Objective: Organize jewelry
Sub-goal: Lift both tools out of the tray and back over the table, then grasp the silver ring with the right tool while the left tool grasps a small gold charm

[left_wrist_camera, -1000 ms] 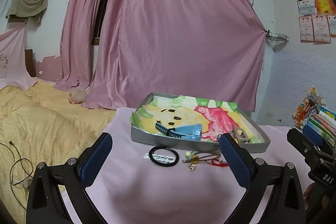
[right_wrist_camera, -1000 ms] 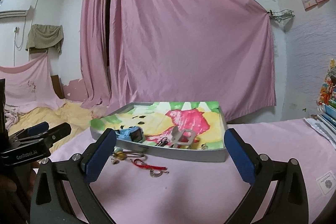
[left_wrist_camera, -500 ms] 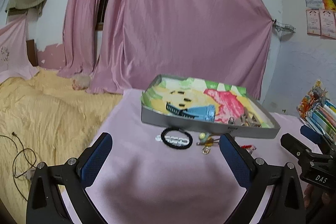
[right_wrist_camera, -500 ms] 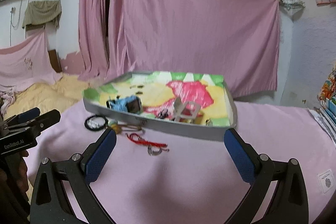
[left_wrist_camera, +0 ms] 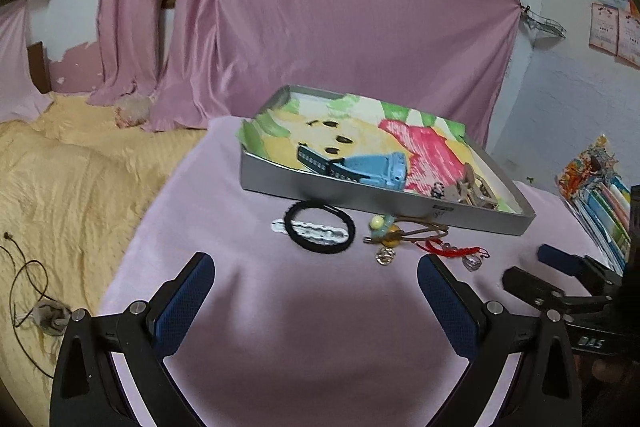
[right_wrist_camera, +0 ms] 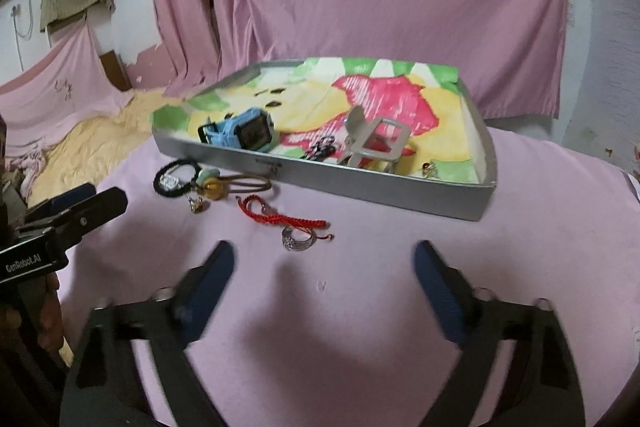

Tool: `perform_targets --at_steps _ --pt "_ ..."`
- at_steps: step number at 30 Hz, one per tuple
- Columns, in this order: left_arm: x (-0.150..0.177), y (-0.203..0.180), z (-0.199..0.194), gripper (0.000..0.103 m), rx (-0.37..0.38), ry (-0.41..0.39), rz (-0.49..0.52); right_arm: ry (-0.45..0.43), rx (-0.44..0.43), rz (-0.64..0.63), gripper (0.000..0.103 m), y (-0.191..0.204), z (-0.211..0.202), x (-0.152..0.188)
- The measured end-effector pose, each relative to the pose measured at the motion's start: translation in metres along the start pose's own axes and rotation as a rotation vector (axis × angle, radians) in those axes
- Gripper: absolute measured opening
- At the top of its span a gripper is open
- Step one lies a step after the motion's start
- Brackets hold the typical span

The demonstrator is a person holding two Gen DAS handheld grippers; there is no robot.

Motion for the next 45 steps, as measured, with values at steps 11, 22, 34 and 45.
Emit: perform_targets --at_steps 11,22,34,45 --pt "0.006 -0.023 0.023 0.052 0.125 0.133 0.028 0.089 -0.1 -0.015 0.039 0.009 0.015 0.001" --pt "0.006 -0.04 0.049 0.031 0.139 0.2 0.062 0.127 -0.135 -0.007 0.033 0.011 0.028 -0.001" --pt "0.002 -0.047 0.058 0.023 0.15 0.211 0.065 0.153 -0.129 -0.036 0.033 0.019 0.039 -0.007" --pt "0.003 -0.047 0.058 0.013 0.125 0.213 0.074 0.155 -0.124 -0.044 0.018 0.017 0.036 -0.006"
Point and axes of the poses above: each gripper's, at about its wrist camera, not at the fingertips, and z roughly the way its jaws point, y to its left, x to its underside, the point moved 1 cm from there along z, roughly the way its jaws point, and after that the axes turned 12 degrees about -y, right-handed, at the moved point
